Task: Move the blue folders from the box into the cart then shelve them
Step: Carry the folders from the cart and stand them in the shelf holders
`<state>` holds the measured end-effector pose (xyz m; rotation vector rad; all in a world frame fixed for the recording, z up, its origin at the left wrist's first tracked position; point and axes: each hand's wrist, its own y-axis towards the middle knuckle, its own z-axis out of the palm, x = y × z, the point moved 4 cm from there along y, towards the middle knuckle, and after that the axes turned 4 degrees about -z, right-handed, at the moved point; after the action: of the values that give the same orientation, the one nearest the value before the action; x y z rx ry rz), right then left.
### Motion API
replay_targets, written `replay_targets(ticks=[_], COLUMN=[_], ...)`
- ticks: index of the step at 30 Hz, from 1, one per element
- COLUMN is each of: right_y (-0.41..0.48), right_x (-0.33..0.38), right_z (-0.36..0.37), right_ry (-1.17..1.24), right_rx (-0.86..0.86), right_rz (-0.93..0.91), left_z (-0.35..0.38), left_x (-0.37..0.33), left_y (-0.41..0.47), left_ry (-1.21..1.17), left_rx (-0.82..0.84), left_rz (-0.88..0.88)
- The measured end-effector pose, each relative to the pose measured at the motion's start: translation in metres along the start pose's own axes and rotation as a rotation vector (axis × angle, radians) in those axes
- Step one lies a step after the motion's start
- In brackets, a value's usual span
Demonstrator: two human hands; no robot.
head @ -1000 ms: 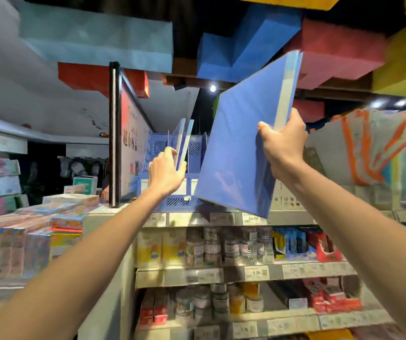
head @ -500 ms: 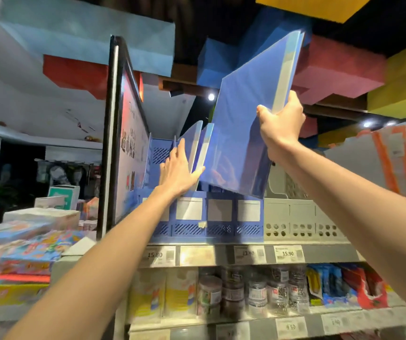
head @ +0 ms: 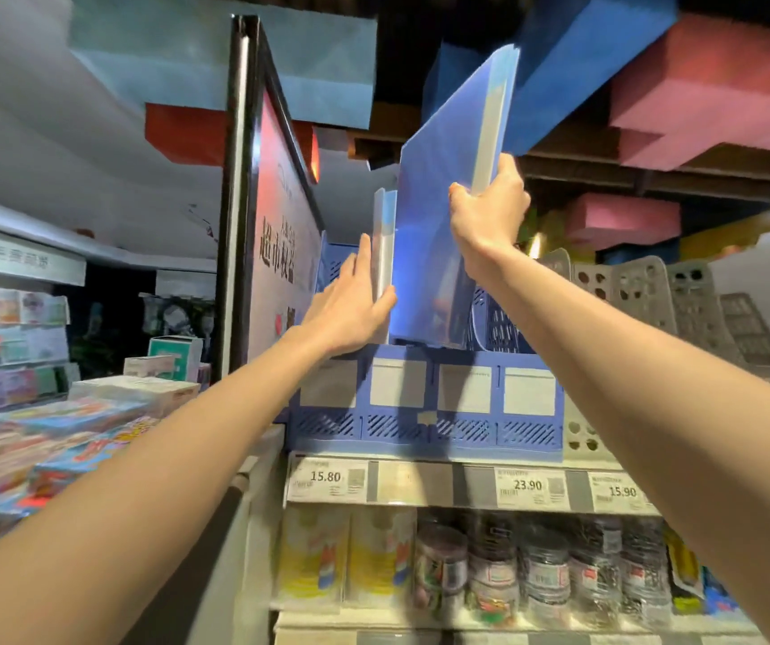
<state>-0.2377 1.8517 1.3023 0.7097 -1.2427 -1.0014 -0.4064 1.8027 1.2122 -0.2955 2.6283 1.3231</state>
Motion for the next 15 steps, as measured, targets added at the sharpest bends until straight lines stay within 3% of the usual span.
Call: replay_targets(ticks=[7,10,15], right_y=[0.0,0.001,0.006], right_x=[-0.025,-0.038,-0.055], right_z=[0.034,0.043,0.054], right_ry=[0.021,0.069,0.18], right_rx=[0.076,0.046,0.001], right_rz=[0.007,0.037,0.101], left_z=[0.014,0.024,0.026], left_x=[0.002,0.001,0.003], left_y=[-0.003,-0.005,-0.005], left_ry=[-0.226,-0.365,-0.404], left_rx=[0.093,0.129,0.141], left_rz=[-0.074,-0.125,-0.136])
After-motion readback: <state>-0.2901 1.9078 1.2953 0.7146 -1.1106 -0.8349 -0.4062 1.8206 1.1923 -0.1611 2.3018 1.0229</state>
